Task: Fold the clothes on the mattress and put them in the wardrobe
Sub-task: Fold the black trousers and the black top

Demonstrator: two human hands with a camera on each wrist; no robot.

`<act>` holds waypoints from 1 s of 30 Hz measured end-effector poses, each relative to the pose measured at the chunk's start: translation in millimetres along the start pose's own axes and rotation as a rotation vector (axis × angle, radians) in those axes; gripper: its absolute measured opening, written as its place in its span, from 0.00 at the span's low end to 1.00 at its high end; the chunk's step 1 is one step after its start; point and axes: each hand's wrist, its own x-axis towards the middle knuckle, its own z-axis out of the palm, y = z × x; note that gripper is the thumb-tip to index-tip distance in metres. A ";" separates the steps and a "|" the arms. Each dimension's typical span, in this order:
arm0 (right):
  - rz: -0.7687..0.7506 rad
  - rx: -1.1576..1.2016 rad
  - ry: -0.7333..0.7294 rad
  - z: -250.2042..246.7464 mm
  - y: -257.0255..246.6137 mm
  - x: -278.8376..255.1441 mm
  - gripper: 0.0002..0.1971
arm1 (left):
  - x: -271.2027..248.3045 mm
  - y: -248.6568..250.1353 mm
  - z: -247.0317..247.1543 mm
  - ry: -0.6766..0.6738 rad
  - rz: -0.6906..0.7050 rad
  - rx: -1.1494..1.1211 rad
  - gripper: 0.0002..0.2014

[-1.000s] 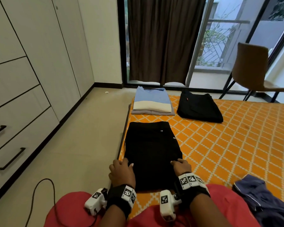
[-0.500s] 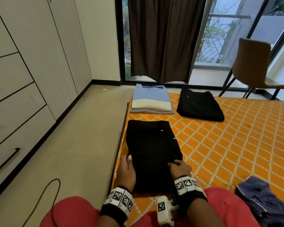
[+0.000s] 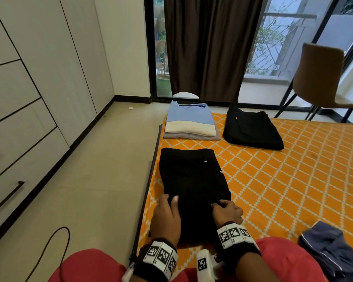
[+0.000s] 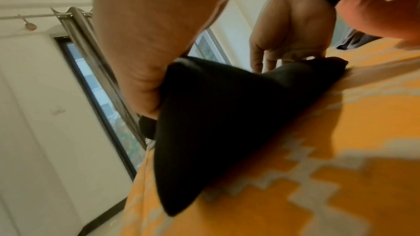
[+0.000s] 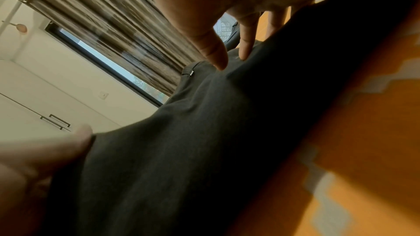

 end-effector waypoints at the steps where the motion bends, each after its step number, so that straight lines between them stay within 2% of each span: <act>1: 0.001 -0.002 0.009 0.5 0.0 0.0 0.17 | 4.3 -0.5 -3.3 0.001 -0.061 -0.014 0.16; 4: 0.006 -0.018 0.032 3.2 0.2 -1.9 0.14 | 23.6 -13.2 -12.2 -0.026 -0.327 -0.130 0.10; 6: 0.010 -0.022 0.035 4.1 0.0 -2.9 0.13 | 31.1 -22.1 -12.9 -0.041 -0.407 -0.166 0.09; 9: 0.019 -0.036 0.034 4.2 -0.1 -2.3 0.13 | 32.9 -26.8 -9.8 -0.040 -0.305 -0.128 0.05; 11: 0.020 -0.045 0.035 4.6 -0.5 -2.8 0.14 | 31.6 -24.4 -9.9 -0.041 -0.269 -0.122 0.05; 14: 0.024 -0.054 0.037 6.1 -1.6 -3.9 0.16 | 31.2 -16.8 -13.8 -0.126 -0.316 -0.144 0.22; 16: 0.025 -0.059 0.037 6.7 -2.4 -4.6 0.17 | 31.5 -14.5 -13.4 -0.182 -0.265 -0.084 0.27; 19: 0.025 -0.049 0.029 7.2 -2.8 -4.4 0.16 | 33.5 -11.5 -7.9 -0.172 -0.142 -0.019 0.19; 22: 0.020 -0.054 0.032 7.8 -3.3 -4.0 0.15 | 37.3 -8.0 -7.8 -0.099 -0.036 -0.118 0.14; 24: 0.025 -0.048 0.037 8.1 -4.9 -4.7 0.14 | 42.4 -11.7 -7.0 -0.108 -0.066 -0.163 0.12; 26: 0.021 -0.059 0.032 7.5 -6.9 -8.7 0.15 | 46.1 -19.5 -6.1 -0.147 -0.189 -0.122 0.14; 28: -0.015 -0.130 0.054 8.1 -10.3 -12.5 0.16 | 49.3 -27.0 -4.4 -0.197 -0.249 -0.065 0.14; 29: -0.101 -0.248 0.097 9.6 -11.8 -15.7 0.18 | 51.2 -29.2 -4.2 -0.211 -0.266 -0.069 0.14; 30: -0.265 -0.394 0.161 12.7 -12.2 -19.1 0.21 | 53.0 -30.3 -5.3 -0.221 -0.295 -0.094 0.15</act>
